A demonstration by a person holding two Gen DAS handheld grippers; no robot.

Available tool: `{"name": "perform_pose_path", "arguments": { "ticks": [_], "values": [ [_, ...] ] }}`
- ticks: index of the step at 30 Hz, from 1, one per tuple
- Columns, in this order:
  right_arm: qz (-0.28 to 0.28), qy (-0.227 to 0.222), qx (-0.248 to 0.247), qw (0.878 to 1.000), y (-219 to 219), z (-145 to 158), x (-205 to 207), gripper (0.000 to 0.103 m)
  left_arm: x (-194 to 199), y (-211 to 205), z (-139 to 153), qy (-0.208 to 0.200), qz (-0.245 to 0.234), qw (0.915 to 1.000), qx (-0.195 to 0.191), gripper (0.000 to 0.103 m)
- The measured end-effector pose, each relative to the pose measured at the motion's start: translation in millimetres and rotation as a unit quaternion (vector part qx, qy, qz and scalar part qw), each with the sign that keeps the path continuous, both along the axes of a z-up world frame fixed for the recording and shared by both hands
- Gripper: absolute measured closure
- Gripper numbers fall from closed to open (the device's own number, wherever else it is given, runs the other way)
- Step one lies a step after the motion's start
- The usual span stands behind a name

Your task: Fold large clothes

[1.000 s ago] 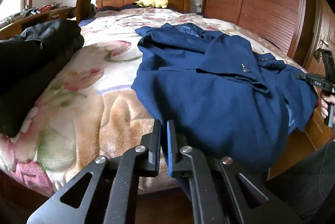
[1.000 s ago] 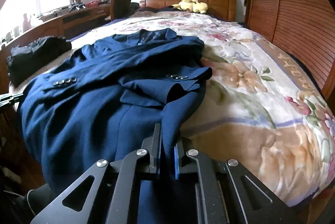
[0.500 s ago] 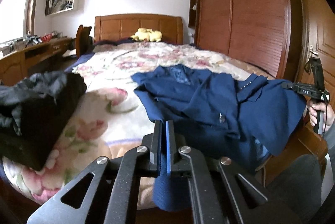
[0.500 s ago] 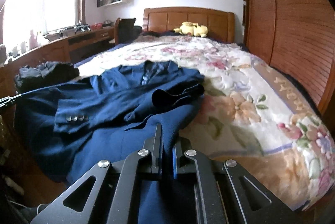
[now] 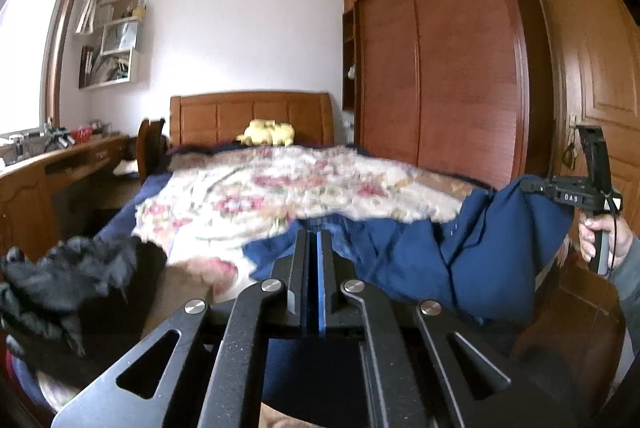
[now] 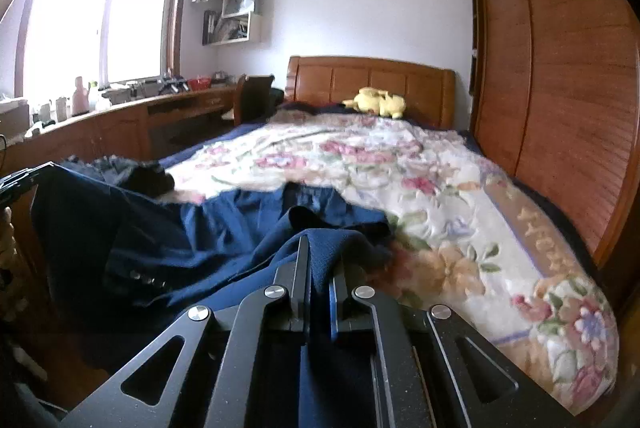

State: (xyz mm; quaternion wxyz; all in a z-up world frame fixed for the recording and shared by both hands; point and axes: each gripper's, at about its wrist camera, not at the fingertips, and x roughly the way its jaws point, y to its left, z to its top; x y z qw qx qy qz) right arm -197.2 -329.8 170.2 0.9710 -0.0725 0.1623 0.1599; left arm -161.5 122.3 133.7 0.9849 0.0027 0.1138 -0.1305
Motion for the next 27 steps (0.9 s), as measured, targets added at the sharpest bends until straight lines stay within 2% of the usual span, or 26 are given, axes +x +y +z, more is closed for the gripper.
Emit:
{"name": "perform_pose_path", "arguments": {
  "ticks": [4, 7, 11, 16, 22, 27],
  "values": [
    [0.009, -0.021, 0.013, 1.000, -5, 21, -9, 0.097, 16, 5, 26, -0.018, 0.006, 0.9998, -0.001, 0.100],
    [0.007, -0.024, 0.014, 1.000, -8, 32, 7, 0.097, 57, 9, 32, -0.003, 0.018, 0.9998, 0.001, 0.100],
    [-0.004, -0.006, 0.010, 1.000, -12, 27, 59, 0.097, 115, 3, 21, 0.013, 0.045, 0.9986, 0.025, 0.100],
    [-0.027, 0.033, 0.006, 0.999, -12, 2, 150, 0.097, 196, 10, -6, 0.050, 0.090, 0.9942, 0.033, 0.100],
    [-0.053, 0.065, 0.005, 0.996, -15, -28, 244, 0.097, 265, 20, -34, 0.083, 0.129, 0.9870, 0.048, 0.100],
    [-0.073, 0.077, -0.002, 0.994, 0, -37, 304, 0.097, 308, 24, -53, 0.106, 0.143, 0.9834, 0.036, 0.100]
  ]
}}
